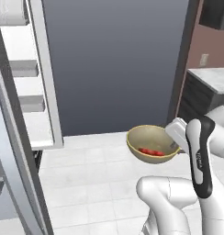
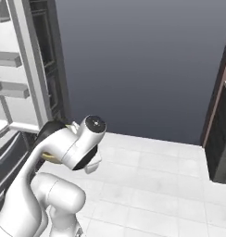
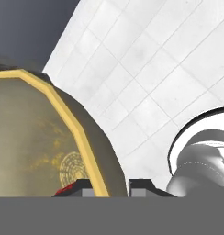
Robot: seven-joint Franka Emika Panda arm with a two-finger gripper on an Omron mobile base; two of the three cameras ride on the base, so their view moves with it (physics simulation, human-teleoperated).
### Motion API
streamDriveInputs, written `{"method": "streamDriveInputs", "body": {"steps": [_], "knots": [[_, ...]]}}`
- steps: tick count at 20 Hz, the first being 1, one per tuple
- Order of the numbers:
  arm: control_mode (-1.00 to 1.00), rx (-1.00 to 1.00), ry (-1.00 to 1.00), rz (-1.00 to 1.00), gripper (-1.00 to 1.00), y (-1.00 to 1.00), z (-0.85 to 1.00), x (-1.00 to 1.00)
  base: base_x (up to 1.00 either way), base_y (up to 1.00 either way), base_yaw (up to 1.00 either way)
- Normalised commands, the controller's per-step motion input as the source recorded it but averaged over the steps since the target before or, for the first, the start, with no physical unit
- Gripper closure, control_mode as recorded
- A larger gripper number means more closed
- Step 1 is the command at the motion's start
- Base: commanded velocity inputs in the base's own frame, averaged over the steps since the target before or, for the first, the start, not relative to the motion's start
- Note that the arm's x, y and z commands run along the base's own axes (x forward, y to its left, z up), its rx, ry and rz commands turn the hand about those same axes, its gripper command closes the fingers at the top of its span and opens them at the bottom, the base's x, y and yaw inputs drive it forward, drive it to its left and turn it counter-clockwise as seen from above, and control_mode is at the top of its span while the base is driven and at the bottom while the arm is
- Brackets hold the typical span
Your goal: Place one of the steaks on the plate and the other in the bowl. Then place the bowl in the fridge.
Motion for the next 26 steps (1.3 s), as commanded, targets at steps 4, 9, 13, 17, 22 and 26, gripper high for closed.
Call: {"method": "streamDriveInputs", "body": {"steps": [4, 9, 13, 17, 22, 26], "knots": [[1.00, 0.00, 0.00, 0.00, 1.00, 0.00, 0.00, 0.00, 0.93, -0.18, 0.44], [1.00, 0.00, 0.00, 0.00, 1.00, 0.00, 0.00, 0.00, 0.79, -0.31, 0.55], [1.00, 0.00, 0.00, 0.00, 1.00, 0.00, 0.00, 0.00, 0.15, -0.39, 0.71], [1.00, 0.00, 0.00, 0.00, 1.00, 0.00, 0.00, 0.00, -0.15, -0.43, 0.68], [1.00, 0.00, 0.00, 0.00, 1.00, 0.00, 0.00, 0.00, 0.04, -0.38, 0.66], [1.00, 0.00, 0.00, 0.00, 1.00, 0.00, 0.00, 0.00, 0.06, -0.18, 0.70]]}}
